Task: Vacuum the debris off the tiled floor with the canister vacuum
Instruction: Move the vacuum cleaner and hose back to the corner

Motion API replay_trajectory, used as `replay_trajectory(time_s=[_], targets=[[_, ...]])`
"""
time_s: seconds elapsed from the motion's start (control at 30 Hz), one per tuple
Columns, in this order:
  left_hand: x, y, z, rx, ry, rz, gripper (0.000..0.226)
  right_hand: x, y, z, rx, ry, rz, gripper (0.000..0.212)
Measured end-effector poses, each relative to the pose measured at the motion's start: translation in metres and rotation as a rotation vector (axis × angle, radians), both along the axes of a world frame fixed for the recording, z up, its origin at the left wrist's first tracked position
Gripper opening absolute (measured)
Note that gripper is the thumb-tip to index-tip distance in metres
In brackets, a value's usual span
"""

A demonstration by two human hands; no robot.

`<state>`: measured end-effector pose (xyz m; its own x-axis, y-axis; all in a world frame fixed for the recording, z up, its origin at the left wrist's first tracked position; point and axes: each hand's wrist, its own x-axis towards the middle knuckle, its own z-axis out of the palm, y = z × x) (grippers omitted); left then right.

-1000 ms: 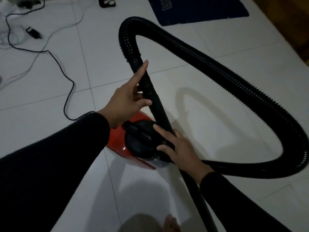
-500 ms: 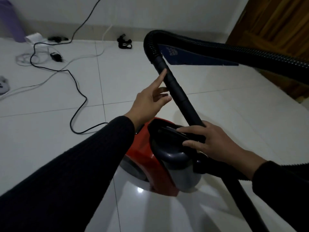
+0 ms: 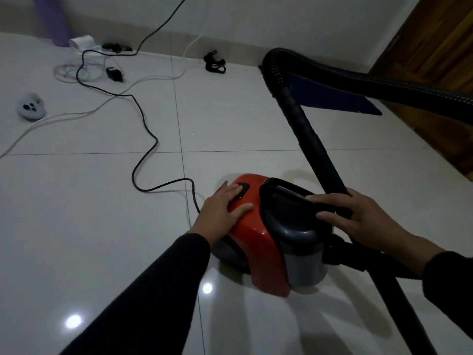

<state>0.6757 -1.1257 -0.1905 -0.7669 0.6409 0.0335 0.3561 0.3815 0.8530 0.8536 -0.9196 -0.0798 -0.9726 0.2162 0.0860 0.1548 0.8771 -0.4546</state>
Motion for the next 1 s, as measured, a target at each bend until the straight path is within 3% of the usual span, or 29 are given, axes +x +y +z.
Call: replay_trajectory(time_s=[0.2, 0.33, 0.47, 0.67, 0.9, 1.0], targets=[[-0.002, -0.001, -0.007, 0.018, 0.090, 0.024, 0.055, -0.002, -0.001, 0.001, 0.002, 0.000, -0.004, 0.039], [-0.004, 0.000, -0.008, -0.106, 0.291, 0.044, 0.051, -0.002, 0.000, 0.001, 0.016, -0.006, 0.003, 0.038], [-0.003, 0.002, -0.008, -0.167, 0.337, 0.069, 0.052, -0.002, 0.003, 0.002, 0.030, -0.029, 0.015, 0.040], [0.003, -0.001, -0.003, -0.211, 0.266, 0.034, 0.056, -0.001, 0.002, 0.002, 0.032, -0.032, 0.016, 0.041], [0.001, -0.001, 0.008, -0.218, 0.116, -0.037, 0.064, -0.002, 0.004, 0.003, 0.065, -0.100, 0.003, 0.057], [0.005, 0.001, 0.018, -0.216, 0.109, -0.069, 0.070, -0.003, 0.000, 0.008, 0.033, -0.120, -0.013, 0.074]])
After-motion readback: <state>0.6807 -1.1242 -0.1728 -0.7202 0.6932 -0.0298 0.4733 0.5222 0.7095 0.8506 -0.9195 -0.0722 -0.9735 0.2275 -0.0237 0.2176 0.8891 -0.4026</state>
